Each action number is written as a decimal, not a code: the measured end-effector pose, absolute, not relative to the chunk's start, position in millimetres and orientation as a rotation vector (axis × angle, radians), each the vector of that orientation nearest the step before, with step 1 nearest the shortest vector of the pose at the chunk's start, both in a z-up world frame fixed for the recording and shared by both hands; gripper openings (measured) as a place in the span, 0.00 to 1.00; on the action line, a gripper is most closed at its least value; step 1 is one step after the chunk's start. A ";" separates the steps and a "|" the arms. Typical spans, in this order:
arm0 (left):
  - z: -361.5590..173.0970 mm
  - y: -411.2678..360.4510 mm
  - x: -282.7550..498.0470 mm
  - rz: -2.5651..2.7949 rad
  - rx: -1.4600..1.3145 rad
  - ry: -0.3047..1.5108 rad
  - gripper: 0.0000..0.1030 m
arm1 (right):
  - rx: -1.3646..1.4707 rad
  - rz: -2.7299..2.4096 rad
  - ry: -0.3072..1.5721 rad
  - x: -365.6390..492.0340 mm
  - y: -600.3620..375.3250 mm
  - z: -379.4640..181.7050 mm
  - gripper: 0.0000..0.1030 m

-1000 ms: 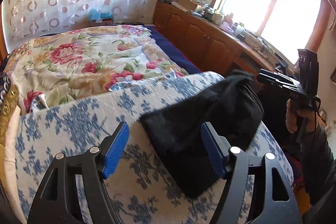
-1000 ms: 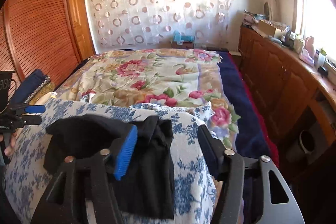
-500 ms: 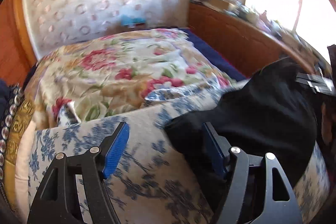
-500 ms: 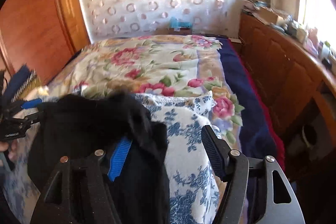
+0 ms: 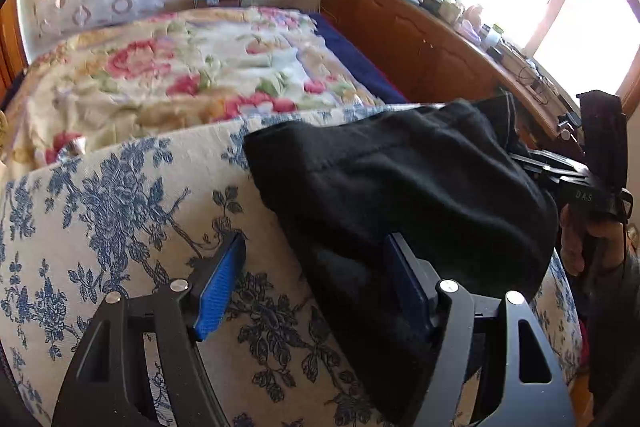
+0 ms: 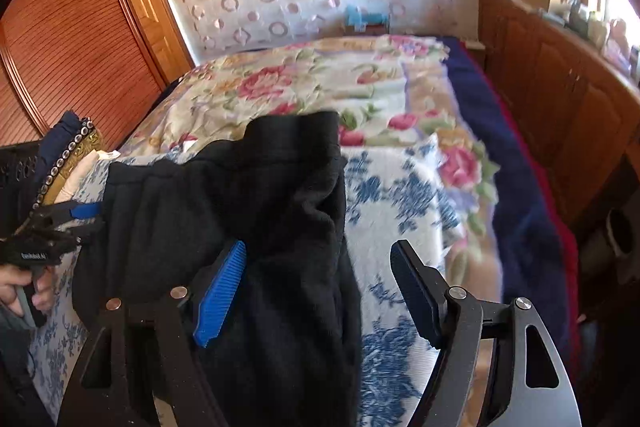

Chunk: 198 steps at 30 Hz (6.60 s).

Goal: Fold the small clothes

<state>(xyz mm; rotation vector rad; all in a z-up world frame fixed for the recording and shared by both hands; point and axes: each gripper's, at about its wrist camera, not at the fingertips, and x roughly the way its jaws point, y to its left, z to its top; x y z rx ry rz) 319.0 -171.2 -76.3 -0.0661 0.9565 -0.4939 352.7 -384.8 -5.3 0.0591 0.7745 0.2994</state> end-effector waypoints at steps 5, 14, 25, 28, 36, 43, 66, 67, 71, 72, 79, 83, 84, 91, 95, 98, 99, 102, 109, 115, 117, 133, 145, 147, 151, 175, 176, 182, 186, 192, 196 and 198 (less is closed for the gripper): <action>-75.0 -175.0 316.4 -0.541 -0.104 0.970 0.67 | 0.113 0.330 0.813 366.6 -391.9 -8.3 0.74; -75.7 -173.4 322.4 -0.587 -0.183 0.971 0.20 | 0.135 0.427 0.820 358.6 -385.5 -13.9 0.38; -13.4 -159.7 277.9 -0.646 -0.178 0.796 0.08 | 0.032 0.416 0.630 325.9 -371.8 31.6 0.18; 6.6 -142.1 261.5 -0.624 -0.181 0.734 0.08 | -0.010 0.438 0.576 319.0 -356.8 50.4 0.17; 53.0 -49.3 215.1 -0.470 -0.210 0.596 0.08 | -0.119 0.583 0.467 321.4 -280.3 89.4 0.17; 79.7 59.9 172.0 -0.244 -0.264 0.492 0.08 | -0.223 0.779 0.384 352.8 -164.3 126.2 0.17; 2.3 175.2 155.3 0.074 -0.341 0.594 0.22 | -0.379 0.866 0.489 520.8 78.0 102.3 0.55; 3.2 177.6 155.3 0.079 -0.334 0.588 0.31 | -0.364 0.860 0.462 507.3 78.9 106.2 0.56; 8.9 173.6 145.6 0.099 -0.282 0.569 0.42 | -0.322 0.885 0.398 467.6 67.4 109.1 0.59; 10.0 174.5 144.0 0.110 -0.266 0.564 0.43 | -0.318 0.884 0.388 456.5 60.5 107.2 0.59; 22.8 167.6 121.7 0.171 -0.184 0.502 0.86 | -0.385 0.876 0.392 424.7 59.8 73.4 0.64; 27.9 158.4 110.5 0.171 -0.153 0.493 0.86 | -0.373 0.835 0.409 428.7 60.3 67.9 0.66; 29.4 157.7 109.5 0.174 -0.149 0.490 0.86 | -0.357 0.833 0.414 427.5 61.0 71.1 0.69; 39.7 137.6 95.2 0.157 -0.102 0.464 0.86 | -0.313 0.796 0.370 379.6 41.8 95.5 0.73; 41.4 117.6 86.6 0.124 -0.063 0.452 0.86 | -0.284 0.773 0.338 330.0 12.2 91.9 0.81; 40.5 102.7 80.4 0.091 -0.048 0.447 0.86 | -0.260 0.748 0.322 292.8 -13.2 86.1 0.82; 40.6 98.6 79.7 0.083 -0.044 0.448 0.86 | -0.253 0.735 0.324 280.5 -21.5 83.7 0.82; 37.3 82.3 77.6 0.059 -0.014 0.454 0.86 | -0.225 0.694 0.326 247.6 -47.2 72.5 0.83; 28.1 45.6 72.5 0.007 -0.008 0.468 0.86 | -0.155 0.573 0.358 179.2 -102.2 45.0 0.83; 19.9 25.2 69.7 -0.045 -0.025 0.489 0.86 | -0.103 0.451 0.355 123.5 -148.9 39.3 0.83; 17.2 19.3 72.2 -0.060 -0.037 0.504 0.86 | -0.088 0.416 0.351 101.9 -161.3 38.4 0.83; 46.9 -17.7 60.4 -0.098 -0.012 0.446 0.86 | 0.002 0.266 0.270 21.4 -191.7 57.7 0.83; 53.1 -19.2 54.2 -0.101 -0.012 0.428 0.86 | -0.005 0.247 0.261 14.9 -185.5 45.6 0.83; 53.6 -18.9 53.8 -0.101 -0.012 0.426 0.86 | -0.001 0.248 0.264 18.3 -187.9 46.9 0.83; 53.2 -19.3 54.1 -0.103 -0.011 0.428 0.86 | 0.003 0.249 0.265 22.0 -192.0 47.3 0.83; 52.9 -20.9 53.2 -0.101 -0.008 0.425 0.86 | 0.001 0.270 0.261 25.5 -207.0 49.5 0.83; 53.9 -21.5 53.1 -0.100 -0.008 0.425 0.86 | 0.000 0.271 0.261 25.3 -207.6 49.4 0.83; 53.7 -21.4 53.1 -0.100 -0.006 0.425 0.86 | 0.000 0.283 0.264 26.2 -210.5 49.7 0.83; 52.4 -21.6 53.2 -0.101 -0.007 0.424 0.86 | -0.002 0.286 0.265 27.6 -212.8 49.0 0.83; 52.4 -21.8 52.8 -0.101 -0.005 0.424 0.86 | -0.002 0.289 0.266 29.5 -216.5 48.7 0.83; 51.5 -22.0 52.9 -0.100 -0.007 0.423 0.86 | -0.001 0.290 0.266 29.9 -216.9 49.0 0.83; 51.2 -21.8 53.0 -0.102 -0.007 0.423 0.86 | -0.002 0.292 0.266 29.9 -217.5 47.8 0.83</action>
